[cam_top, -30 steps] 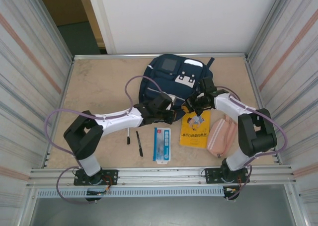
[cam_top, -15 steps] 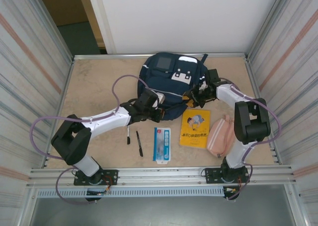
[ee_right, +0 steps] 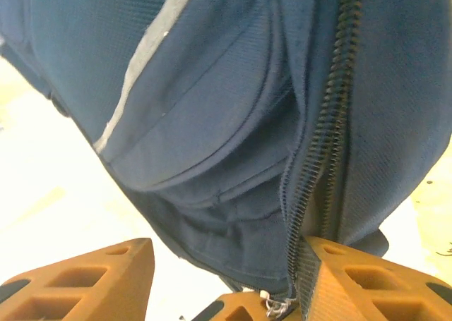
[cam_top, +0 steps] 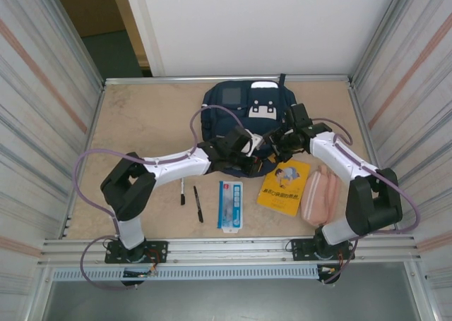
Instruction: Pack the student bag
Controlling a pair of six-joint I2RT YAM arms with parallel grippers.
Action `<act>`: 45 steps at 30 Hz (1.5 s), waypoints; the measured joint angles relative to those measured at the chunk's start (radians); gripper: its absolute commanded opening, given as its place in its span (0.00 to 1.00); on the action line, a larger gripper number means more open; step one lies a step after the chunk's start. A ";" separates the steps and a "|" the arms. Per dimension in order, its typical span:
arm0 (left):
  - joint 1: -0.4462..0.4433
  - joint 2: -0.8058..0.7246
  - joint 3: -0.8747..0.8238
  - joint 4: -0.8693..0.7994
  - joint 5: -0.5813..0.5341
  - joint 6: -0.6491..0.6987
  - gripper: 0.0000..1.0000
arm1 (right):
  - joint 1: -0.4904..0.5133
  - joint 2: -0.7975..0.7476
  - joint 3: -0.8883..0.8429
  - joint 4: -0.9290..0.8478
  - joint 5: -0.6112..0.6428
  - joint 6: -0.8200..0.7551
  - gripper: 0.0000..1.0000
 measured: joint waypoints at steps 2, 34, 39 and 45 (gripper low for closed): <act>-0.002 0.008 0.002 0.011 0.014 -0.003 0.00 | 0.001 -0.009 -0.022 -0.001 0.018 0.025 0.55; 0.017 0.008 0.001 0.040 0.011 0.007 0.00 | -0.025 0.008 -0.072 -0.010 0.047 0.071 0.00; 0.062 -0.054 -0.047 0.037 0.008 0.023 0.00 | -0.076 0.020 -0.045 -0.003 -0.007 0.012 0.00; 0.113 -0.168 -0.145 -0.017 -0.079 0.090 0.00 | -0.144 0.145 0.085 -0.024 -0.126 -0.149 0.00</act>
